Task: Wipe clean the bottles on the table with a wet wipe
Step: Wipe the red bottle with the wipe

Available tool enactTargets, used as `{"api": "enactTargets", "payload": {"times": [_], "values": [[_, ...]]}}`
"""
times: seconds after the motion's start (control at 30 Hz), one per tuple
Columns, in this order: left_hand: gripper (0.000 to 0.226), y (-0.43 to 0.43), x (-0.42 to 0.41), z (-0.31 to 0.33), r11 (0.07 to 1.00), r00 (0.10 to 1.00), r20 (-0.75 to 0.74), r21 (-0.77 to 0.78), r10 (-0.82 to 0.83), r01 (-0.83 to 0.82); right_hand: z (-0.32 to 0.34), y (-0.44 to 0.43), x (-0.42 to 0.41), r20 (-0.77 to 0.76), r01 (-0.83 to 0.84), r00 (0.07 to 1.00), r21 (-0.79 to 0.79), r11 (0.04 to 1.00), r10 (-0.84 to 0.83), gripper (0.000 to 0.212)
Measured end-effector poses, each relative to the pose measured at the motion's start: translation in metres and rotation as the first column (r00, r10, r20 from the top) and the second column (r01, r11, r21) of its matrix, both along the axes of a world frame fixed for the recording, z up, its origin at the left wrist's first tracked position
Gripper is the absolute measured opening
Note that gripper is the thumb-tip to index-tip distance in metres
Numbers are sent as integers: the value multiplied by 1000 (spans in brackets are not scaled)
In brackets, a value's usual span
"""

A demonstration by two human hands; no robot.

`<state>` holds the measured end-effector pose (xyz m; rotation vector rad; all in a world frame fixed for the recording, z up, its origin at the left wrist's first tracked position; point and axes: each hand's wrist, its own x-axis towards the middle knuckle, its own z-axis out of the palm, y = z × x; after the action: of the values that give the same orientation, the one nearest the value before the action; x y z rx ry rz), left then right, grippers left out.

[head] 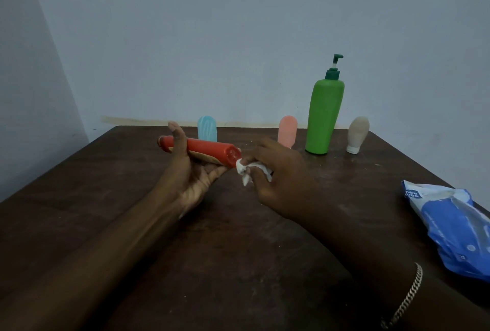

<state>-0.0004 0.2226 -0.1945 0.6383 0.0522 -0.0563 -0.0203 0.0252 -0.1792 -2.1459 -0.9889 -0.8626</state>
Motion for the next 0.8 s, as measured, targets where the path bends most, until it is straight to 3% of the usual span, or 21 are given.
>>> {"api": "enactTargets", "payload": {"times": [0.13, 0.23, 0.33, 0.43, 0.5, 0.57, 0.67, 0.8], "values": [[105, -4, -3, 0, 1000, 1000, -13, 6, 19, -19, 6, 1, -3, 63, -55, 997, 151, 987, 46, 14], [102, -6, -4, -2, 1000, 999, -36, -2, 13, -13, 4, 9, -6, 57, -120, 992, 91, 989, 115, 15], [105, -3, -1, -1, 1000, 1000, -11, -12, -3, 3, -4, 3, 1, 30, -67, 997, 39, 997, 66, 14], [105, -1, -2, 0, 1000, 1000, 3, -8, 10, -10, -2, -3, 2, 21, -14, 1000, 108, 994, 12, 13], [103, -4, -3, 0, 1000, 1000, -2, 8, 7, -7, 4, -1, -3, 56, -50, 998, 193, 980, 40, 14], [103, -7, -1, -3, 1000, 1000, 6, -11, -17, 17, 8, 5, -8, 98, -100, 992, 167, 981, 84, 17], [103, -6, 1, -4, 999, 998, 24, -4, -49, 49, 5, 7, -2, 95, -19, 995, 77, 997, 12, 14], [107, -4, 0, -2, 998, 998, 37, 40, -43, 41, 1, -4, 7, -20, 80, 997, 216, 973, -78, 9]]}}
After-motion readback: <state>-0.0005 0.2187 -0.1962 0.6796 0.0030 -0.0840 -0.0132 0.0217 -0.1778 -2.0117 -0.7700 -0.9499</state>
